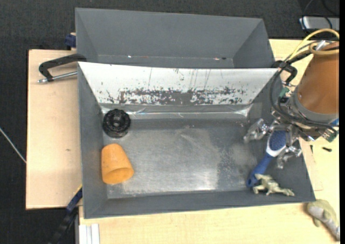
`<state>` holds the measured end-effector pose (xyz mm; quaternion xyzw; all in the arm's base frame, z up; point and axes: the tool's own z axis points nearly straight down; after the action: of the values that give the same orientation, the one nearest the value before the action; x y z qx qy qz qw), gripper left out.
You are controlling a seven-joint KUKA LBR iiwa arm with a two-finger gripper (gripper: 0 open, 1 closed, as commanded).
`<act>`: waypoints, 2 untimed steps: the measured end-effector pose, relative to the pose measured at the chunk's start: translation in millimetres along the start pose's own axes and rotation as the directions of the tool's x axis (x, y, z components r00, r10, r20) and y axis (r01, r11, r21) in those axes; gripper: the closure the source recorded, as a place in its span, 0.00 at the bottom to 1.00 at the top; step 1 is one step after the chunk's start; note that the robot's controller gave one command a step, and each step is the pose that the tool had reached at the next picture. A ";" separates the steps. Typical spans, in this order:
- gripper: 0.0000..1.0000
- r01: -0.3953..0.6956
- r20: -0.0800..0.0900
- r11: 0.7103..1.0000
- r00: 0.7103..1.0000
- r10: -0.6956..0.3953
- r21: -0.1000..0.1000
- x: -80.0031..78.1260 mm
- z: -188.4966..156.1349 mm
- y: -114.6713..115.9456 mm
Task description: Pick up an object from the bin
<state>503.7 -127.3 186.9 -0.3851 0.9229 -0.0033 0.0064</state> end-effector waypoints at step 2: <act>0.00 0.521 -0.001 0.853 0.854 -0.521 -0.019 15.6 43.1 -20.3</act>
Offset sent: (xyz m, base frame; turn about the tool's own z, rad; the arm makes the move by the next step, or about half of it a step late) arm 0.0085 -0.0042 0.0432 -0.3382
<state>507.8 -152.7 143.9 -0.6204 0.7843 0.0022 -0.0009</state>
